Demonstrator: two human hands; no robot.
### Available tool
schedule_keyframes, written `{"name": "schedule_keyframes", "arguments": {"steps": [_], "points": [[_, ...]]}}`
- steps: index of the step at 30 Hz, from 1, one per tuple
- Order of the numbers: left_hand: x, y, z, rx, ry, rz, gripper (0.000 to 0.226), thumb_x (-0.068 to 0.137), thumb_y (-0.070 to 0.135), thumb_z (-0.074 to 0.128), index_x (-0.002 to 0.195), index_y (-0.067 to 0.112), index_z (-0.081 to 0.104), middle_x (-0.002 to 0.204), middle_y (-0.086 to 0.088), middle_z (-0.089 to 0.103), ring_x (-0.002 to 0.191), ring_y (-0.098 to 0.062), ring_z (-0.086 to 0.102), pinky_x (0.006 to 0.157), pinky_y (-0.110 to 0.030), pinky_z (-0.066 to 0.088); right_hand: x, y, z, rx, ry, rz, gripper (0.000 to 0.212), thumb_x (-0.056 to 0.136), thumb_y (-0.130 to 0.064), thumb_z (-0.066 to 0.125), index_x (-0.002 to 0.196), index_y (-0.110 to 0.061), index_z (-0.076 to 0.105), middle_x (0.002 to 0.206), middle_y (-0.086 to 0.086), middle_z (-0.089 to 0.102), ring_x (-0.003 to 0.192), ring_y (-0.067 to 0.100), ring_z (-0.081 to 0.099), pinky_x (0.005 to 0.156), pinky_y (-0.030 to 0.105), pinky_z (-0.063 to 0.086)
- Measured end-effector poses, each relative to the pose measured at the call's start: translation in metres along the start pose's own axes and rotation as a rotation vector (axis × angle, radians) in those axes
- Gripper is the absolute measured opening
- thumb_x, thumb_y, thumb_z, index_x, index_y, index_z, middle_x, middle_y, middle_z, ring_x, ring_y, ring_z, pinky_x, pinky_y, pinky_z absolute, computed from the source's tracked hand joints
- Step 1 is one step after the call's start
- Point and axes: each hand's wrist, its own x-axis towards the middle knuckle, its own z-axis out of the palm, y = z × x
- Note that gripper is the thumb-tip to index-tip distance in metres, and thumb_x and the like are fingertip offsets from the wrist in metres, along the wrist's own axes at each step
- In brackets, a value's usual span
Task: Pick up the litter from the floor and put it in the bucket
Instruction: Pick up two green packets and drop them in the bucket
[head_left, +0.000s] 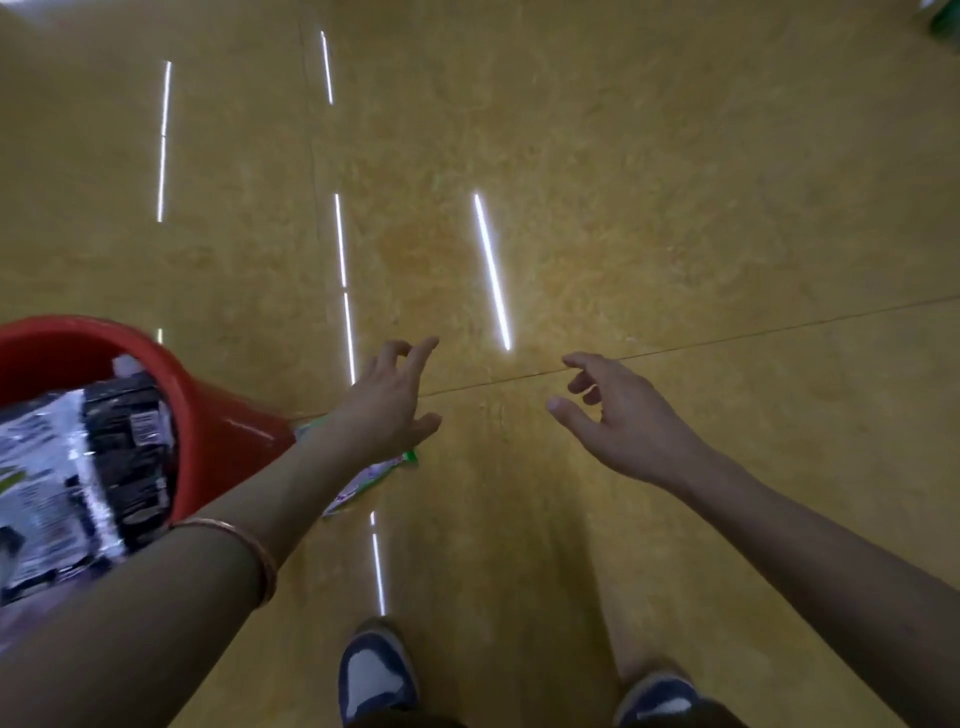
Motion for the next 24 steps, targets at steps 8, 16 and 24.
{"name": "schedule_keyframes", "arguments": {"steps": [8,16,24], "points": [[0.07,-0.1,0.103,0.339,-0.181,-0.3,0.119,0.077,0.037,0.074,0.145,0.002,-0.017,0.152,-0.031,-0.009,0.143,-0.042,-0.003,0.117,-0.045,0.011,0.052,0.063,0.064,-0.025,-0.002,-0.046,0.056,0.091,-0.05,0.049,0.14,-0.027,0.037,0.118,-0.01,0.052,0.103,0.007,0.051,0.087,0.032,0.048],[0.069,-0.132,0.147,0.506,-0.129,-0.391,0.116,0.077,0.046,0.066,0.145,0.016,-0.023,0.15,-0.027,0.012,0.135,-0.041,0.026,0.107,-0.047,0.03,0.061,0.076,0.082,-0.051,-0.016,-0.036,0.057,0.092,-0.049,0.047,0.142,-0.025,0.033,0.125,-0.006,0.051,0.109,0.012,0.052,0.091,0.036,0.047],[0.066,-0.131,0.147,0.484,-0.004,-0.262,0.101,0.068,0.045,0.073,0.143,0.011,0.015,0.135,-0.011,0.036,0.124,-0.029,0.044,0.097,-0.038,0.039,0.05,0.083,0.08,-0.118,-0.032,-0.023,0.057,0.093,-0.049,0.047,0.143,-0.026,0.031,0.13,-0.004,0.05,0.114,0.013,0.052,0.093,0.037,0.047]]}}
